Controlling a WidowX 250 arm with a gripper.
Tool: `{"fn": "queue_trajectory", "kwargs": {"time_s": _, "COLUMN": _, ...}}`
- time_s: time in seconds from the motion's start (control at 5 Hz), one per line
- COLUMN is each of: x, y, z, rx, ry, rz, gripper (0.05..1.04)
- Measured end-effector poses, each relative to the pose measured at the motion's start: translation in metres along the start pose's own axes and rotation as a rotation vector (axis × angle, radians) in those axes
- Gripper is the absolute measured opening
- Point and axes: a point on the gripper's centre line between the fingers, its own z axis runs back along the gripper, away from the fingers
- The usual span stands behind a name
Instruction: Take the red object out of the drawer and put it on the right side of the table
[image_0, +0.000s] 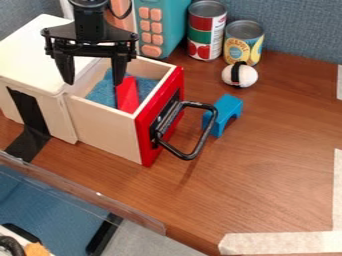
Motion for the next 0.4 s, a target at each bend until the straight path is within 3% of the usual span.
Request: {"fn": "queue_trajectory", "kwargs": {"time_s": 0.4, "x": -0.0019, "y": -0.0073, "z": -0.0059, "rx": -0.112, "ry": 0.007, "rz": 0.054, "gripper": 1.000}}
